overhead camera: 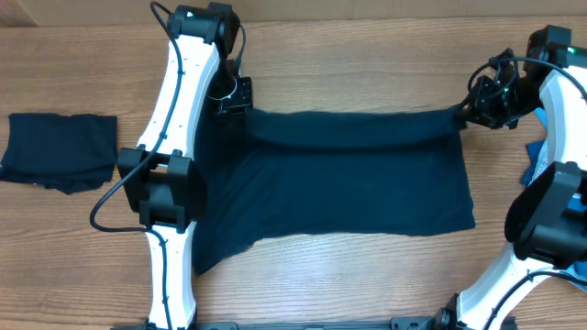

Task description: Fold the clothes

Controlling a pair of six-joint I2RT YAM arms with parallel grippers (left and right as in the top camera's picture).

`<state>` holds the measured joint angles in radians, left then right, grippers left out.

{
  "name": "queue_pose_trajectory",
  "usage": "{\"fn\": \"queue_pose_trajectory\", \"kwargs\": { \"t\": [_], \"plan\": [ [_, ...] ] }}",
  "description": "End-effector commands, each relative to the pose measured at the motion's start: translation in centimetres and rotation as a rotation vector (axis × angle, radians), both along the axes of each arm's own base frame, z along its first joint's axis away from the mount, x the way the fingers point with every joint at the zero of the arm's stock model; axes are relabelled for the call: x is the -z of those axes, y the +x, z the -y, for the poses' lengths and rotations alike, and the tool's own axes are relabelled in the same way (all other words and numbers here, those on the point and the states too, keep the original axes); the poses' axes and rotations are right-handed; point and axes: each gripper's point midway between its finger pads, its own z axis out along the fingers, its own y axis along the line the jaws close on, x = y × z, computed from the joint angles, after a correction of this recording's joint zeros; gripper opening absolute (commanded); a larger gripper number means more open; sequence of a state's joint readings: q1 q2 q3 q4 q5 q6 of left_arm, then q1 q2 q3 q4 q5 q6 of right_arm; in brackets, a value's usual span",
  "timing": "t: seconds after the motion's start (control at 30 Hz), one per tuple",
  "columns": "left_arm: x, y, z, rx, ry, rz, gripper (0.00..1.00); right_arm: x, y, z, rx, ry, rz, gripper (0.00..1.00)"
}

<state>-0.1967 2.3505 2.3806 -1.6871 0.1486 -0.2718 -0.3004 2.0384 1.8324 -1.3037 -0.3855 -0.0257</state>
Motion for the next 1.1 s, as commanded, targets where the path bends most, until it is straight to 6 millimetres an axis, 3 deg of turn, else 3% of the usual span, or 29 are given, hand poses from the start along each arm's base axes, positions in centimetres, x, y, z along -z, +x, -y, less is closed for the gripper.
{"fn": "queue_pose_trajectory", "kwargs": {
  "t": [0.0,0.13,0.23,0.33,0.43,0.53,0.6,0.67,0.73,0.83,0.97,1.07],
  "plan": [
    [-1.4,0.2,-0.4,0.044,0.018,0.049,0.34,-1.5,0.1,1.0,0.009,-0.06,0.031,0.32],
    [-2.2,0.5,-2.0,0.03,0.012,0.07,0.39,-1.5,0.2,1.0,0.01,-0.062,0.036,0.33],
    [-4.9,0.5,-3.6,0.043,0.004,0.144,0.41,-1.6,0.6,0.9,0.002,-0.067,0.055,0.34],
    [-10.3,-0.4,-5.9,0.001,0.03,0.282,0.39,-2.6,0.7,0.1,-0.009,-0.031,0.085,0.37],
    [-17.5,-3.1,-8.3,-0.069,0.105,0.476,0.4,-7.2,0.1,-0.3,-0.014,-0.046,0.197,0.42],
    [-24.3,-7.3,-10.5,-0.181,0.176,0.675,0.45,-11.7,-2.6,-1.1,-0.012,-0.067,0.261,0.47],
    [-26.2,-9.2,-11.4,-0.236,0.198,0.734,0.45,-12.9,-4.3,-1.4,-0.007,-0.065,0.252,0.47],
    [-26.6,-10.9,-11.8,-0.274,0.201,0.746,0.47,-13.9,-5.9,-1.3,0.013,-0.071,0.247,0.47],
    [-25.1,-12.2,-11.7,-0.285,0.2,0.691,0.51,-14.8,-7.2,-1.4,0.049,-0.063,0.236,0.51],
    [-17.3,-13.8,-9.9,-0.247,0.137,0.418,0.52,-13.4,-8.8,-1.0,0.135,-0.069,0.123,0.57],
    [-6.5,-15.0,-5.2,-0.101,-0.027,0.169,0.55,-8.1,-11.4,-1.9,0.154,-0.017,-0.069,0.59],
    [-0.3,-18.1,-2.5,-0.012,-0.071,0.034,0.55,-2.8,-14.0,-2.8,0.153,0.025,-0.215,0.59]
  ]
}}
